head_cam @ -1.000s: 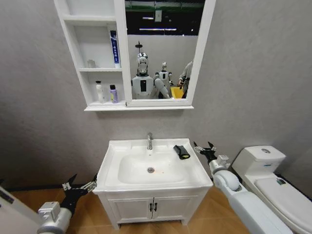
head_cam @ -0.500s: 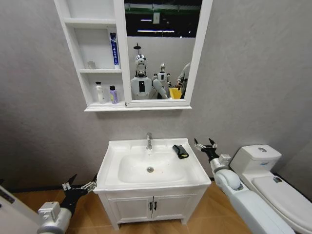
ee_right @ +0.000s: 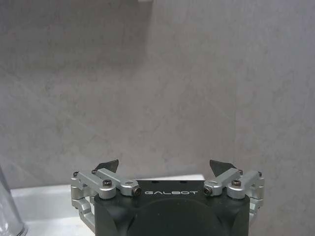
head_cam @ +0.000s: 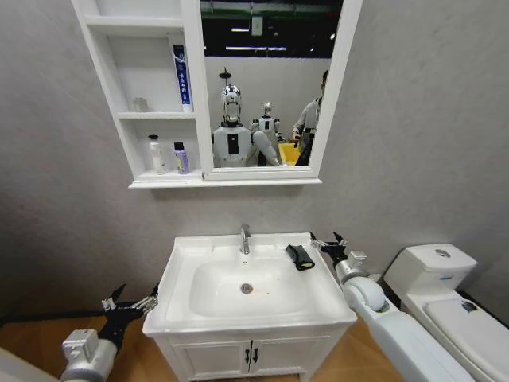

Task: Move facial cleanser and shampoo from washbasin to cabinet, then wipe washbasin with towel.

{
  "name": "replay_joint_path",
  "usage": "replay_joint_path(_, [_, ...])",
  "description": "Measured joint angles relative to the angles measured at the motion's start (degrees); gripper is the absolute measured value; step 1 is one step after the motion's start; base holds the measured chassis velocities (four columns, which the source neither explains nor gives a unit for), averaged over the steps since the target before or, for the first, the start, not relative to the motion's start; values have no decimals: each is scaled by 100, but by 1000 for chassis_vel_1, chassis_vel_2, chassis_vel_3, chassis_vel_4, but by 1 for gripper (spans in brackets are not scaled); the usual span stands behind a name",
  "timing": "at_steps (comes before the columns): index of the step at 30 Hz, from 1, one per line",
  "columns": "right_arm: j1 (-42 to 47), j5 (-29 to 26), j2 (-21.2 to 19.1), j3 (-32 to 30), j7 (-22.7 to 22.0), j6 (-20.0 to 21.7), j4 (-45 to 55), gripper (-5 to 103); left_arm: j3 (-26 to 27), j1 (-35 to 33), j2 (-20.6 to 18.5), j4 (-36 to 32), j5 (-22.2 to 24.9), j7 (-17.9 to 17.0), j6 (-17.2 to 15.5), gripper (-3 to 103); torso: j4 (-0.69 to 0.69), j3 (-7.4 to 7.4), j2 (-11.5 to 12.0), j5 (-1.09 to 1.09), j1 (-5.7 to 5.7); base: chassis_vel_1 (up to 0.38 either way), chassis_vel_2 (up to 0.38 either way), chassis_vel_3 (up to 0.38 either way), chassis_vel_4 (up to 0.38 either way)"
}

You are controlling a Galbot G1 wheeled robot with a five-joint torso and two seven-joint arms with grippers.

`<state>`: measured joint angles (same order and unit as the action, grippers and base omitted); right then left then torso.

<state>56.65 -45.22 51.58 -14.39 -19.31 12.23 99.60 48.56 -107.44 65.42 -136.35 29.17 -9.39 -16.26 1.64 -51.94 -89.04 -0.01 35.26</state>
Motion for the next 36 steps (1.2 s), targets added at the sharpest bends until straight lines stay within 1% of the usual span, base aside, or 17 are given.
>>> replay_joint_path(1, [0,0,0,0,0,0,0,100,0,0,0,0,0,0,0,100,0,0,0,0,0,0,0,0,0])
replay_joint_path(4, [-301,-163,103,305,-295,411,-347,100,0,-1,0,0,0,-1,0,100,0,1,-1,2,-3,37,-38,-26,24])
replay_joint_path(6, [-350,-229,109,338,-342,492,-407,100,0,-1,0,0,0,-1,0,100,0,0,-2,1,-3,56,-47,-47,23])
replay_joint_path(7, [-482,-434,104,394,-393,687,-568,100,0,-2,0,0,0,0,0,100,1,0,-2,2,-3,0,0,0,0])
replay_joint_path(8, [-482,-434,104,394,-393,687,-568,100,0,-2,0,0,0,0,0,100,1,0,-2,2,-3,0,0,0,0])
replay_joint_path(9, [-597,-637,81,417,-373,837,-694,100,0,-1,0,0,0,0,0,100,1,0,-1,2,-3,0,0,0,0])
replay_joint_path(10, [-832,-914,26,489,-248,1028,-933,100,-1,-1,0,0,1,0,0,100,2,0,-1,1,-1,0,0,0,0])
replay_joint_path(11, [-832,-914,26,489,-248,1028,-933,100,-1,-1,0,0,1,0,0,100,2,0,-1,1,-1,0,0,0,0])
replay_joint_path(14, [-1329,-1063,-38,706,133,1128,-1410,100,0,-1,0,0,1,0,-1,100,0,-1,-1,1,2,0,0,0,0])
replay_joint_path(17, [-1541,-1066,-14,780,249,1161,-1626,100,0,-1,0,0,1,0,0,100,0,0,-1,0,1,0,0,0,0])
replay_joint_path(26, [-1774,-973,150,1049,435,1131,-2161,100,0,-1,0,0,1,0,-1,100,1,0,-1,1,1,0,0,0,0])
replay_joint_path(33, [-1809,-879,284,1144,595,1081,-2523,100,0,-1,0,0,0,0,0,100,1,0,-1,1,1,0,0,0,0])
replay_joint_path(34, [-1821,-847,306,1157,628,1073,-2592,103,0,-1,0,0,0,0,0,100,1,0,-1,1,1,0,0,0,0])
replay_joint_path(36, [-1839,-810,341,1173,673,1065,-2695,103,0,-1,0,0,1,0,1,100,1,0,-1,1,1,0,0,0,0])
